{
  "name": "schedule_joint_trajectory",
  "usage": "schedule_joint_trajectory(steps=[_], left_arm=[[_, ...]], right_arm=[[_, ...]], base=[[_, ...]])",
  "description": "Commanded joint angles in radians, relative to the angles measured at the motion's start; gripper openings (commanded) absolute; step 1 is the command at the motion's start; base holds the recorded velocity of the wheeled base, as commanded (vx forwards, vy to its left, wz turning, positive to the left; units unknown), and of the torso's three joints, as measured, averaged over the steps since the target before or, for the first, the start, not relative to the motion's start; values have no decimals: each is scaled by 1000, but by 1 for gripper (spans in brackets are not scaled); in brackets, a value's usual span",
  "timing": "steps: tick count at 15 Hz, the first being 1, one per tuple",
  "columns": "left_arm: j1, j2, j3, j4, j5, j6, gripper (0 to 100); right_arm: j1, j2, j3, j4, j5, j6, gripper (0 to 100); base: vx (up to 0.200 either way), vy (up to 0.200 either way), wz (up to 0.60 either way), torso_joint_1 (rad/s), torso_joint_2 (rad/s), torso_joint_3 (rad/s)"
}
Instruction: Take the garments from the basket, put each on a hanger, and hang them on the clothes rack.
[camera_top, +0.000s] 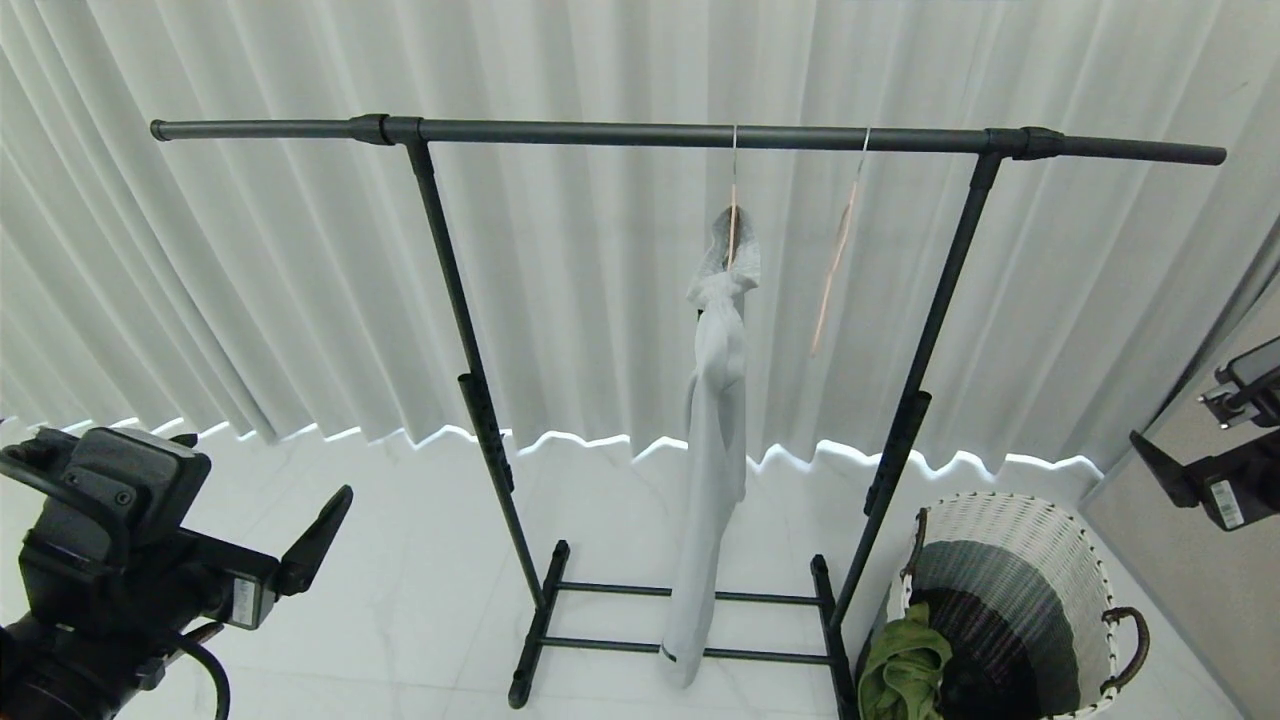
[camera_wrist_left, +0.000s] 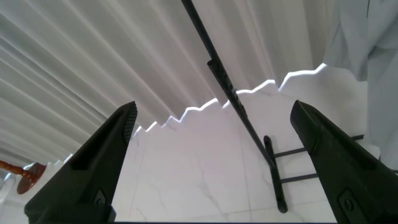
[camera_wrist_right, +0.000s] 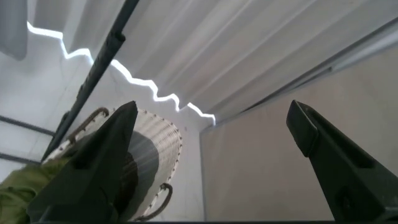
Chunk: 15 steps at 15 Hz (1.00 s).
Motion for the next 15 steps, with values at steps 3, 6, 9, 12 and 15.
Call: schedule_joint_trajectory(steps=[3,6,9,12,15], left_arm=[[2,5,-6,0,0,-25,100],[9,-1,9,0,1,-32,100],[11,0,14,0,1,-32,100],[11,-3,46,0,1,-32,100],[11,-1,83,0,1,-49,100]], right_arm=[[-23,-63,30,1,0,-2,100],[-45,-71,41,1,0,-3,100],[-45,-69,41,1,0,-3,100],[-45,-64,48,1,0,-5,100],[-54,-63,64,1,0,-13,100]], base=[[0,0,0,0,0,0],[0,0,0,-25,64,38],[0,0,0,-165,414,235],[0,0,0,-194,486,287],[0,0,0,-183,486,300]])
